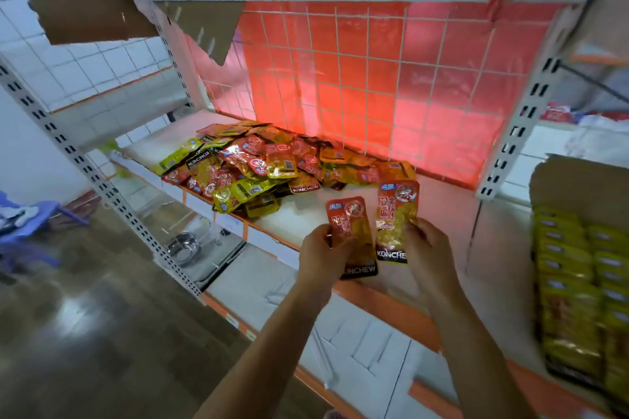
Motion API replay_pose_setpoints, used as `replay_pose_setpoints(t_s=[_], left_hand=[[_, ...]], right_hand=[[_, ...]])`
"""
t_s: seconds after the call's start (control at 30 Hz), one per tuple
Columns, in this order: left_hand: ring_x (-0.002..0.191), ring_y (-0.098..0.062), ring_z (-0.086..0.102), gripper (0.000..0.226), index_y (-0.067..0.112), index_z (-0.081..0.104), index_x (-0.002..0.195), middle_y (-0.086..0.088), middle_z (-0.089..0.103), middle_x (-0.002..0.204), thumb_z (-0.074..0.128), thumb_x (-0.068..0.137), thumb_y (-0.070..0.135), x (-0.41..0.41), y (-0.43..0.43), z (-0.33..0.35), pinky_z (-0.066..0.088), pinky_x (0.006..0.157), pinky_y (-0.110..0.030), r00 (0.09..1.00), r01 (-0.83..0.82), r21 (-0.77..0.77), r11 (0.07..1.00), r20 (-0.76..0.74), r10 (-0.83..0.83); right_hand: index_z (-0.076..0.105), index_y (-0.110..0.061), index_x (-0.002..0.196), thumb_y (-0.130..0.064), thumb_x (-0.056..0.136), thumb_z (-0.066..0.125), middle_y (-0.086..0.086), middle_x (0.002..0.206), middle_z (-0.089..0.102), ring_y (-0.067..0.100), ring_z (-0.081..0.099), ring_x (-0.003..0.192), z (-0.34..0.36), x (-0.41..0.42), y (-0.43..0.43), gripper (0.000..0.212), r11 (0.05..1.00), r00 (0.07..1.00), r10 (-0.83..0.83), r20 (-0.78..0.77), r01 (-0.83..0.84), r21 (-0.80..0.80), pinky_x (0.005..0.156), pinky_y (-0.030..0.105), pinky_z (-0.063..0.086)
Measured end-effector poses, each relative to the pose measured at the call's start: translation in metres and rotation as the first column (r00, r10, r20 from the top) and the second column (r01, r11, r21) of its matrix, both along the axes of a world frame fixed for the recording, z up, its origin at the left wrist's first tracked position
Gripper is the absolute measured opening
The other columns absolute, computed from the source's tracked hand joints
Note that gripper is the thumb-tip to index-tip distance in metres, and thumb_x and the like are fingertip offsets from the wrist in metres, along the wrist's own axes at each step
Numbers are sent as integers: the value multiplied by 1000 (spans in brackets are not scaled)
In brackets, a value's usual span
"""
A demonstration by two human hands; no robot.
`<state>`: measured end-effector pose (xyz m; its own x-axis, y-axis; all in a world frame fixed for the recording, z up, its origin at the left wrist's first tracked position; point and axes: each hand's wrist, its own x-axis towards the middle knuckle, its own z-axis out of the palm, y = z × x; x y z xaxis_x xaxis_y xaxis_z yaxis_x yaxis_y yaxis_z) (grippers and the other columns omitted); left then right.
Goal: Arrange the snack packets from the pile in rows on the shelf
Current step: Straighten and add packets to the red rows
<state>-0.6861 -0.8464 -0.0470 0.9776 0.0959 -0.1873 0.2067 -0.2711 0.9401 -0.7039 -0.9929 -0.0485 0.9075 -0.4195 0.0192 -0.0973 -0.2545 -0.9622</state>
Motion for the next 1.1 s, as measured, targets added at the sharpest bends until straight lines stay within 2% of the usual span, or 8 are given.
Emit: replay_pose_setpoints(t_s=[0.2,0.37,0.5,0.6,0.73,0.8,1.03,1.1], left_hand=[[80,-22,68,12,18,64,86,1,70,83,63,86,6,-60,-48,3,57,71,-33,987,143,-167,976,-53,-154],[85,-30,69,16,19,66,79,-4,72,82,64,81,4,-105,-98,6,57,81,-44,950,297,-181,938,-45,-310],[86,-29,70,17,20,70,84,-4,74,85,68,67,23,-132,-136,11,55,84,-51,915,399,-166,902,3,-404],[87,-24,69,11,23,69,87,-1,73,88,70,76,21,-147,-170,11,56,84,-46,885,462,-147,875,8,-466],[82,-20,66,8,22,67,87,0,72,88,69,84,15,-170,-222,7,52,75,-34,853,519,-152,841,31,-521],[79,-16,63,9,23,64,86,1,70,86,69,86,15,-184,-251,7,50,69,-28,826,560,-163,812,32,-563],[87,-13,67,16,22,69,99,5,72,93,73,83,21,-239,-364,8,51,73,-25,779,624,-144,768,30,-627],[87,-13,68,18,21,70,99,4,73,93,74,82,21,-257,-395,7,54,77,-27,764,640,-147,754,21,-645]], right_hand=[[62,-13,70,-6,86,56,-9,54,53,19,46,58,-10,-88,-47,18,978,995,-96,-22,98,186,60,34,36],[66,-13,74,0,89,56,1,71,58,16,46,73,-6,-156,-91,22,923,972,-234,5,221,314,70,32,35],[56,-8,68,-4,88,57,0,63,50,11,42,62,1,-195,-125,21,926,949,-313,46,294,238,59,26,33],[44,-13,61,2,86,56,-1,56,35,11,30,55,0,-223,-151,31,920,932,-351,88,326,218,51,26,24],[61,-5,85,1,81,59,4,68,62,17,54,65,-4,-260,-192,7,872,895,-439,80,403,276,63,31,42],[62,-7,92,6,85,57,4,75,68,23,62,71,-5,-277,-217,15,837,870,-489,69,445,320,69,34,48],[63,-15,83,8,87,52,-6,64,69,9,63,62,1,-341,-318,26,815,838,-541,77,499,296,59,22,48],[63,-14,85,7,86,53,-2,68,69,15,62,66,-2,-358,-350,23,797,821,-567,71,525,300,62,26,47]])
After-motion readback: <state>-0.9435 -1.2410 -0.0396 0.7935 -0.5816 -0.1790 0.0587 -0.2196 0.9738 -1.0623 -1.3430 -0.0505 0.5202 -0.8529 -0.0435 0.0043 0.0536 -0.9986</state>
